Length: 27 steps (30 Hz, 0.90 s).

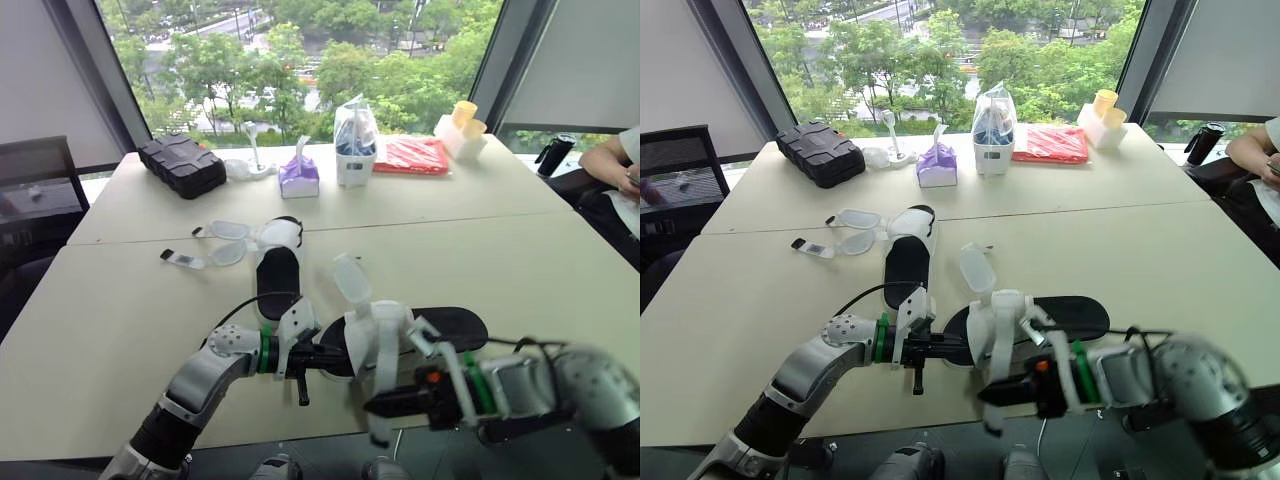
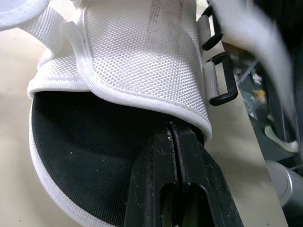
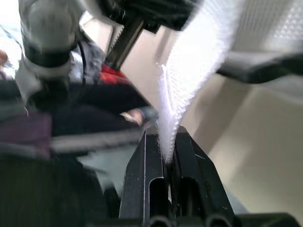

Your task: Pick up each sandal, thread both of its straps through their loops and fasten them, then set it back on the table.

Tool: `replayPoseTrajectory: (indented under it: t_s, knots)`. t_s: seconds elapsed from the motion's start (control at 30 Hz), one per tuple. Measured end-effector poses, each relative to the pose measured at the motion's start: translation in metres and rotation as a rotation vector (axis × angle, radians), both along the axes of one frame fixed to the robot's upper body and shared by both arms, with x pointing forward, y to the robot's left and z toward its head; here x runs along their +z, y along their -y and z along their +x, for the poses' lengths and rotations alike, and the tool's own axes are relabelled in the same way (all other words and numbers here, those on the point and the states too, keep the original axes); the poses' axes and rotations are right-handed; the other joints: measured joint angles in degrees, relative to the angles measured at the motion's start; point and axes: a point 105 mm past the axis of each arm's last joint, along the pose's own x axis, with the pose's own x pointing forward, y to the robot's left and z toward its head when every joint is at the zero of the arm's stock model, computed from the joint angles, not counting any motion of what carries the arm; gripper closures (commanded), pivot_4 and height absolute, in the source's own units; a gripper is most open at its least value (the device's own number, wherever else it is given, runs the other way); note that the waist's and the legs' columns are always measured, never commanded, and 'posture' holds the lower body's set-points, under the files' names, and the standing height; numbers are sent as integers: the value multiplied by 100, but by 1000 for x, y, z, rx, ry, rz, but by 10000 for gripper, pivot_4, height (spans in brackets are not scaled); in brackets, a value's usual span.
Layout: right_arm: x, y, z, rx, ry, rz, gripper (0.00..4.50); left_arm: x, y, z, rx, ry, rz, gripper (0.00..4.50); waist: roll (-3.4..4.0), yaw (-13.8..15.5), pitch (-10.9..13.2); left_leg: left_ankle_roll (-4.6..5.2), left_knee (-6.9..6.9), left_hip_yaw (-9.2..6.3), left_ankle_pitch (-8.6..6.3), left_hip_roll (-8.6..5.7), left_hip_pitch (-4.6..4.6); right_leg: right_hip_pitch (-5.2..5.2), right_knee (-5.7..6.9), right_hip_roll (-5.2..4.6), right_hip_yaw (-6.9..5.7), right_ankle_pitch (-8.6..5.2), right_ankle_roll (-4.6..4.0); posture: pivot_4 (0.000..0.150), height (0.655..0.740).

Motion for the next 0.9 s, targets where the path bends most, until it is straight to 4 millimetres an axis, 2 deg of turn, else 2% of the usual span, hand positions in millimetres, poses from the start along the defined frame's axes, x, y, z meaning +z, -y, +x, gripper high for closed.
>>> replayPoseTrajectory:
  t_s: [0.07,0.1,0.17,0.3,0.53,0.63,0.73,0.9]
  knots:
    - [27,4,7,59,80,-44,44361,-1,1,-1,-1,-5,-2,45000,-5,9,-2,0,6,-5,0,6,2,8,-1,4,-6,2,-5,1500,7400]
    - [32,6,8,87,88,-84,44361,-1,2,-1,-4,-7,-4,45000,-4,15,-3,-1,5,-8,0,7,2,8,-1,4,-7,1,-9,1500,7400]
    - [35,7,13,118,74,-114,44361,-2,3,-1,-4,-11,-8,45000,-9,19,-5,-1,6,-12,0,8,-2,7,-4,3,-8,0,-11,1500,7400]
    - [38,11,36,128,36,-136,44361,-1,4,-2,-6,-13,-16,45000,-5,20,-5,1,7,0,-1,-1,-10,-4,-7,-3,-4,5,-2,1500,7400]
    - [29,11,77,171,34,-167,44361,-1,5,-1,8,-16,-25,45000,-5,11,-5,2,8,0,-2,-2,-10,-11,-1,-1,-4,9,4,1500,7400]
    - [36,10,94,187,34,-167,44361,-1,5,-1,14,-16,-26,45000,-5,5,-5,-1,10,-1,-1,-2,-9,-12,1,2,-2,14,5,1500,7400]
    - [44,8,103,192,10,-154,44361,-1,5,-1,16,-17,-26,45000,-4,5,-5,-2,8,-3,-1,-2,-9,-14,2,2,-2,15,6,1500,7400]
    - [54,-1,108,214,-31,-107,44361,-1,5,-1,18,-19,-28,45000,-3,13,-5,-4,6,-5,-1,-3,-10,-18,3,1,-1,19,6,1500,7400]
